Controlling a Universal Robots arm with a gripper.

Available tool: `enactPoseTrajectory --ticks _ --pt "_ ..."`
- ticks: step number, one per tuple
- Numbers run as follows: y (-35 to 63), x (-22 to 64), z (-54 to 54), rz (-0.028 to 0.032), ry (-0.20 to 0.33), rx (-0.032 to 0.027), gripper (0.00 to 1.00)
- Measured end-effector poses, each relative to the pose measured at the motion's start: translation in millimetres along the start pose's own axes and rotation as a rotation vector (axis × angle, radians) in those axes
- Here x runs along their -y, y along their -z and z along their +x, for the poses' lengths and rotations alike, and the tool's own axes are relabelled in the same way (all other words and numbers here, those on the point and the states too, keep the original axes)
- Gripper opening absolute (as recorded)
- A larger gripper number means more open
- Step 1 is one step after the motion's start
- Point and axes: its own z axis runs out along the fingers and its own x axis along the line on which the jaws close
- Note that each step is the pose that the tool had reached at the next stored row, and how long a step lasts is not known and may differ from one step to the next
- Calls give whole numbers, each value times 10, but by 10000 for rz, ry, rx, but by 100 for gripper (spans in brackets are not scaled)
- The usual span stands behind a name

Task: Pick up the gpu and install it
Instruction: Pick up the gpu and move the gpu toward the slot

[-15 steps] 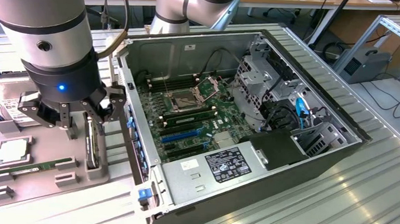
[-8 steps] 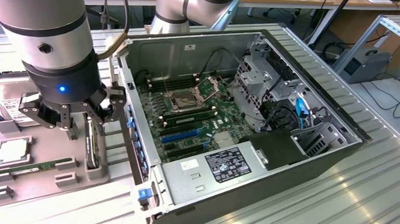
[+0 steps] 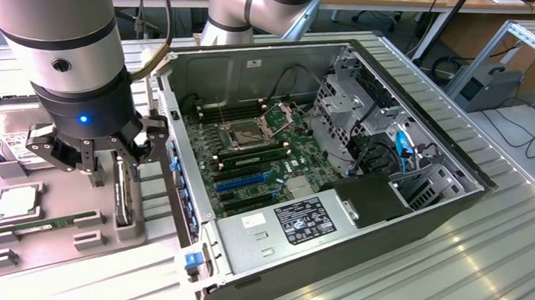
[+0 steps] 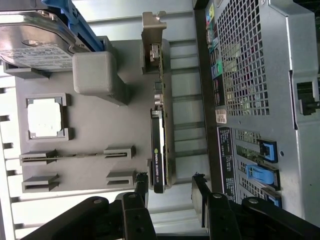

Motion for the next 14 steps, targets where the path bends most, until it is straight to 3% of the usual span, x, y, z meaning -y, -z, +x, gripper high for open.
enactPoseTrajectory --ticks 14 --pt "-41 -37 17 3 -57 1 48"
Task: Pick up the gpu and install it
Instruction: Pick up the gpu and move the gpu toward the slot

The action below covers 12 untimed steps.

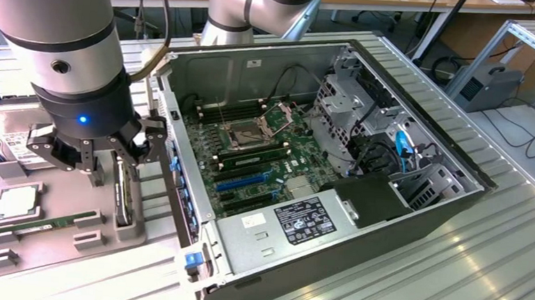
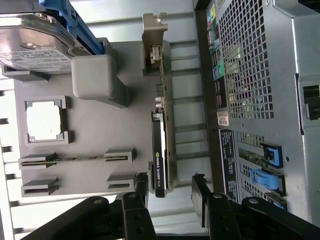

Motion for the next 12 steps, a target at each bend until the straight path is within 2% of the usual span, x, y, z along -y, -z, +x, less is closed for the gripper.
enactPoseTrajectory --ticks 12 --pt "-36 -69 8 -1 -43 3 48"
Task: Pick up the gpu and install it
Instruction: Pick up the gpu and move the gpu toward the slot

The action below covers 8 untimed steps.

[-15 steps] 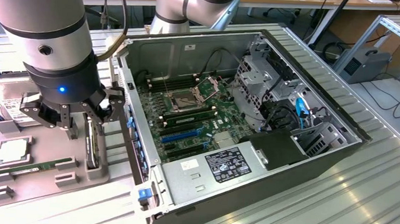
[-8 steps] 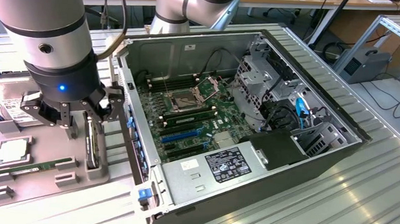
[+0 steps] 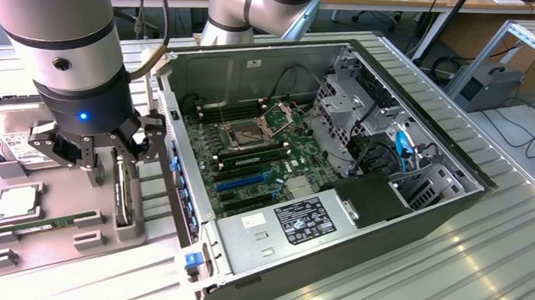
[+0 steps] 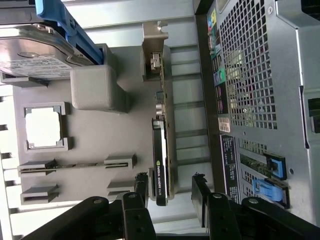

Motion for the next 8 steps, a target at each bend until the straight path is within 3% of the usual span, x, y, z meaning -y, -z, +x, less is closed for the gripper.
enactPoseTrajectory --ticks 8 --pt "-29 -16 3 2 -39 1 48"
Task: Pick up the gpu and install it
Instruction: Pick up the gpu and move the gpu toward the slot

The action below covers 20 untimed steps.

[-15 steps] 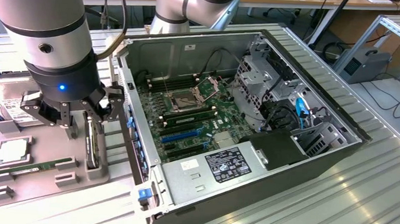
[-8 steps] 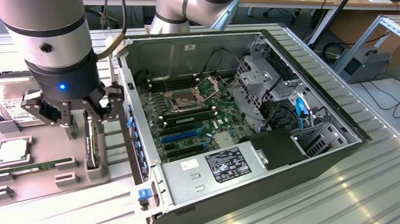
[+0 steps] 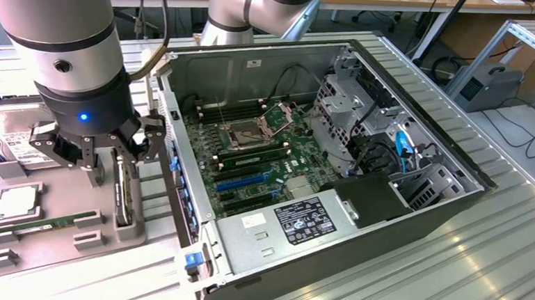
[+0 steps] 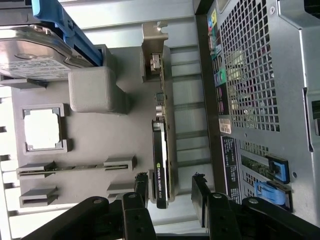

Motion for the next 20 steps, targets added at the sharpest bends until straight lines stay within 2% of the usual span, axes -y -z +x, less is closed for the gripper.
enactPoseTrajectory --ticks 20 --pt "-82 -20 9 2 -54 3 48"
